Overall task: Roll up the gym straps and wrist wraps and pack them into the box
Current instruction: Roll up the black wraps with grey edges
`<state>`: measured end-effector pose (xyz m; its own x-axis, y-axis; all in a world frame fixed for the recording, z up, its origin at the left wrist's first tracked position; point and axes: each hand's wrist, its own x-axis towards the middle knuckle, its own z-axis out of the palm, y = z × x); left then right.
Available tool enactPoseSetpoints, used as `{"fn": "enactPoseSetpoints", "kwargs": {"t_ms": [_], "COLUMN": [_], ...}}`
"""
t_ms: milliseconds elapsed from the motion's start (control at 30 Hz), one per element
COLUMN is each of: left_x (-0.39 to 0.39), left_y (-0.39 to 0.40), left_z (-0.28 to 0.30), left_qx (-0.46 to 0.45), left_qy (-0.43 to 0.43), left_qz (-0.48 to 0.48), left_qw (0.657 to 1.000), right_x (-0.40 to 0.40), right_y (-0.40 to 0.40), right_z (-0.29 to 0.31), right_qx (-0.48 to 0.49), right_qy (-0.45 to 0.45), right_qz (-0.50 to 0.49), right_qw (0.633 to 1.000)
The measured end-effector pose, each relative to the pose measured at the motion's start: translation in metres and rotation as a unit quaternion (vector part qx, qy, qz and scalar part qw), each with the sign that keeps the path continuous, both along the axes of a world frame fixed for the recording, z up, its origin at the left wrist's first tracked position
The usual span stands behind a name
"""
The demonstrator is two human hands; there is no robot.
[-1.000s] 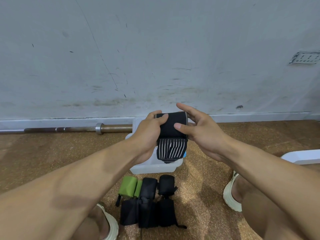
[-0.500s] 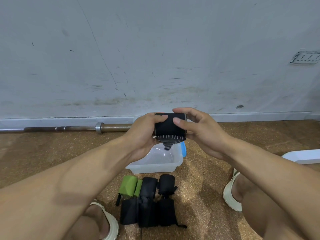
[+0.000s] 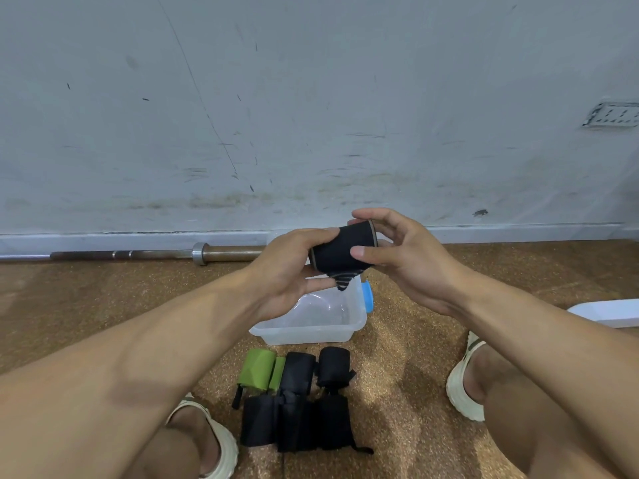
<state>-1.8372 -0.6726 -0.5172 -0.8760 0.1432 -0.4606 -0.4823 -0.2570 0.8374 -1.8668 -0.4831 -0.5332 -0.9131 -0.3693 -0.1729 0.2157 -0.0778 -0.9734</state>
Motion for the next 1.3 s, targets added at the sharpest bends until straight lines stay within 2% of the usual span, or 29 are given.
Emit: {"fn": "enactPoseSetpoints", "kwargs": {"t_ms": [100,233,400,600,767,900,967,1033,1100,1167,1300], "left_x": [-0.002,-0.005,-0.005,-0.003,-0.006,-0.002,0.000,0.002,0.006,0.008,0.007], "left_y": [-0.001,-0.001,-0.002,0.001,0.011,0.011,0.007,0.001,0.000,-0.001,-0.004], "left_z": [-0.001,-0.003,-0.005,-0.009,-0.007,-0.012,-0.016,-0.017,-0.016,-0.016,-0.018], "left_qx": [0.011,0.019,0.029,-0.031,-0.089,-0.073,-0.126,-0.250,-0.321,-0.324,-0.349], "left_qy": [0.005,0.026,0.018,0.011,0.039,0.044,0.044,0.053,0.062,0.076,0.134], "left_qz": [0.021,0.068,0.049,-0.001,0.050,0.032,-0.018,-0.090,-0.140,-0.146,-0.148], "left_qw": [1.000,0.997,0.998,0.999,0.994,0.996,0.991,0.963,0.935,0.932,0.916], "right_x": [-0.001,0.000,0.001,0.000,-0.001,0.000,0.002,0.004,0.006,0.009,0.011], "right_y": [0.002,0.000,0.001,-0.001,-0.001,0.003,0.005,0.005,0.004,0.004,0.002], "right_z": [0.000,-0.003,-0.002,-0.004,0.000,-0.001,-0.003,-0.004,-0.006,-0.005,-0.006], "right_qx": [0.000,-0.037,-0.039,0.008,0.016,-0.001,0.006,0.054,0.132,0.179,0.190], "right_qy": [0.002,-0.060,-0.071,-0.050,-0.019,-0.027,-0.032,-0.012,0.026,0.045,0.058], "right_qz": [-0.001,0.016,0.018,0.001,-0.030,-0.040,-0.055,-0.055,-0.019,0.024,0.037], "right_qw": [1.000,0.997,0.997,0.999,0.999,0.999,0.998,0.997,0.991,0.983,0.979]}}
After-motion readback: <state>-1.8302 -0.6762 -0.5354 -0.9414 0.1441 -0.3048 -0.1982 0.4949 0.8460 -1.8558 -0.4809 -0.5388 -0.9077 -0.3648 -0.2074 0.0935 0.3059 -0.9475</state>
